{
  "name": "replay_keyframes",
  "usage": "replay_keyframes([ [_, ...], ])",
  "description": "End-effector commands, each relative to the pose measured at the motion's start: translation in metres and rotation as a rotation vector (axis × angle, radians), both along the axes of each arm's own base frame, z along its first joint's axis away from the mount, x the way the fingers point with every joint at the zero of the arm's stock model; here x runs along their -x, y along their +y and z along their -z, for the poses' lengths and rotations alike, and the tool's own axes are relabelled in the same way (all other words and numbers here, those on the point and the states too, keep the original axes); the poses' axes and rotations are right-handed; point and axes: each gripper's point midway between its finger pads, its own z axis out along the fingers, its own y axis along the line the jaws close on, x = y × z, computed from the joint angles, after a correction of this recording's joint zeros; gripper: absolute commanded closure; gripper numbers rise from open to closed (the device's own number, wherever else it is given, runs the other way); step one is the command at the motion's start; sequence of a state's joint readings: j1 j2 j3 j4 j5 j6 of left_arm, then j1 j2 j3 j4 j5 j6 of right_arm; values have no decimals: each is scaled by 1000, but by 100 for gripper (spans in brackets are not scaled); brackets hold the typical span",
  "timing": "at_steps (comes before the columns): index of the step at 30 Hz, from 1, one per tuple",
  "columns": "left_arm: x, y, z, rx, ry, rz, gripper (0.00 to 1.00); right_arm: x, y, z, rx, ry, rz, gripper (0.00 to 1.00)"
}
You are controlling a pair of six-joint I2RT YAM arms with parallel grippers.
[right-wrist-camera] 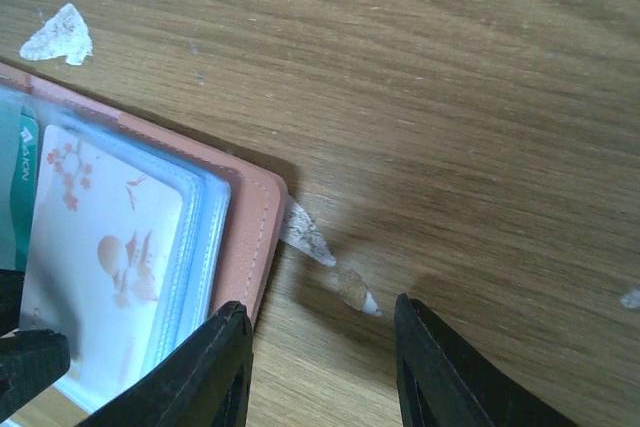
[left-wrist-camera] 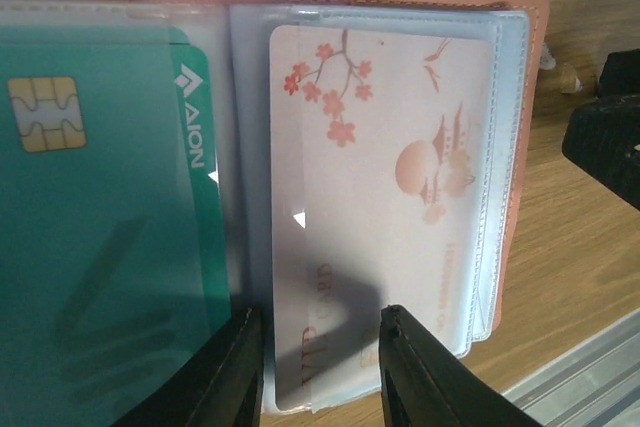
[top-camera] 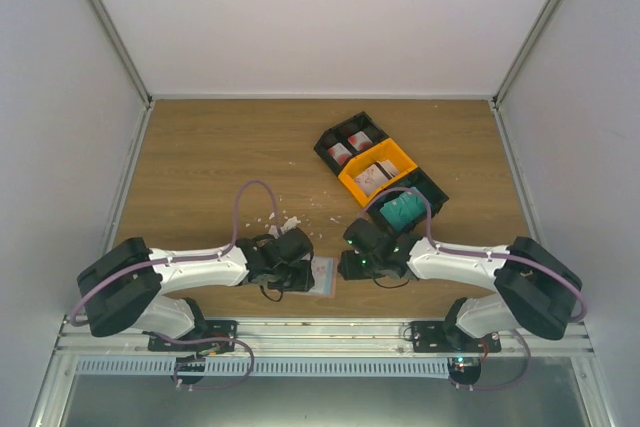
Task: Put the credit cards into the card holder
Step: Insert the credit card into the card holder.
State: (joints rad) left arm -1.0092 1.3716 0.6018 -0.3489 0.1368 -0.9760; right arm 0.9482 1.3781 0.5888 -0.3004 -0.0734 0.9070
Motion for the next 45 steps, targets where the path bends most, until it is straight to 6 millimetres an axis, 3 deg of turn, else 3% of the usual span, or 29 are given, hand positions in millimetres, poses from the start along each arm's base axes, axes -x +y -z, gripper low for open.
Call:
replay_keyframes([
  [1,-1,-15,-7,39,-37,56,63,-2,-7,-6,32,-22,30,60],
  [7,-4,-16,-22,54,-83,76,48,-3,-11,-13,32,-35,55,60],
  [11,-2,-10,-18,36,-79,69,46,-2,-9,-16,15,-31,52,58],
  [17,-2,-9,-7,15,-62,63,75,4,4,-21,-52,-7,7,57],
  [21,1,-4,4,-22,-45,58,88,7,6,-23,-72,4,-3,57],
  [29,6,1,19,-45,-7,52,97,18,16,-26,-145,37,-53,62],
  [35,9,8,27,-84,13,39,100,22,28,-25,-200,66,-78,74],
  [45,12,14,34,-106,33,28,100,27,35,-13,-208,108,-116,77],
])
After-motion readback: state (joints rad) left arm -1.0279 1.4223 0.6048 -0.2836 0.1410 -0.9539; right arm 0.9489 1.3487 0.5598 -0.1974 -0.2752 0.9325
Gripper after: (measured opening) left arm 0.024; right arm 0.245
